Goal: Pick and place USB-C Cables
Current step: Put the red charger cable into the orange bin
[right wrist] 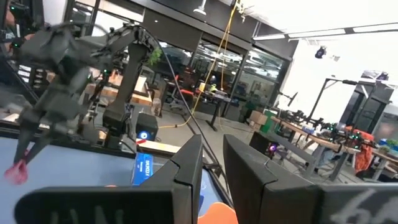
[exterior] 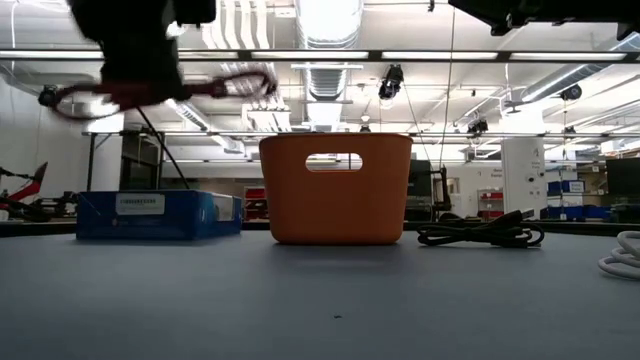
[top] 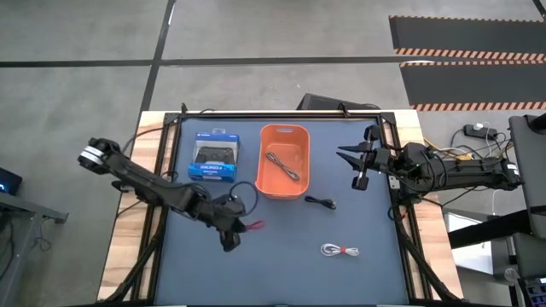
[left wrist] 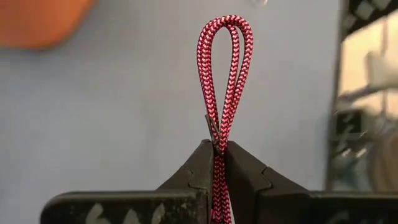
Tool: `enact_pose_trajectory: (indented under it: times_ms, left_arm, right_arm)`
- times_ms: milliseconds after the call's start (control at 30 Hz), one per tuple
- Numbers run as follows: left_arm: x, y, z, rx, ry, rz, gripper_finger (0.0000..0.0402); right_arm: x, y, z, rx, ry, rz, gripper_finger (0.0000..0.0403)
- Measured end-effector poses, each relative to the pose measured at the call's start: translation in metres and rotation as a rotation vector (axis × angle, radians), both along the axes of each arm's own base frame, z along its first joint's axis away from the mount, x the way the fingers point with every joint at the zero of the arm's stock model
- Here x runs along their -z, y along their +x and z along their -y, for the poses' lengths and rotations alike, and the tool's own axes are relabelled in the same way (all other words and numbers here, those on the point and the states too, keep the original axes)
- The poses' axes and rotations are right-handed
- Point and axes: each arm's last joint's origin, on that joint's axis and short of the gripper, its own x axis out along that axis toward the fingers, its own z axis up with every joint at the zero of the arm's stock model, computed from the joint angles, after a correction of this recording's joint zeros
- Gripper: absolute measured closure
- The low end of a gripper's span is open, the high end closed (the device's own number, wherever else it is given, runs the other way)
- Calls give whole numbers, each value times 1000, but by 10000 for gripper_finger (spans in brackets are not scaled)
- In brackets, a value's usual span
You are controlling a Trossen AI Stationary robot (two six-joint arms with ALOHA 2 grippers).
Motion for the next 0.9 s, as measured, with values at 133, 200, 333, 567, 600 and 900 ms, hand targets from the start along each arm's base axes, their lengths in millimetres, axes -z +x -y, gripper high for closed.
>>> enact_pose_trajectory:
  times_ms: [133,200,333,567,600,900]
  left_arm:
    - [-26,3,-10,-91,25,110,390]
    - [-39,8,-17,-141,33,161,390]
    - [-63,21,-32,-228,59,235,390]
    - [-91,48,-57,-332,84,292,391]
    - [-96,51,-61,-345,85,304,391]
    - [-114,72,-104,-454,56,364,390]
  right_arm:
    - [0,0,1,20,2,0,346]
    - [0,0,1,49,5,0,347]
    - [0,-1,3,101,8,-2,347]
    - [0,-1,3,103,9,-2,347]
    - [0,-1,3,103,9,-2,347]
    - [0,-1,3,105,9,0,347]
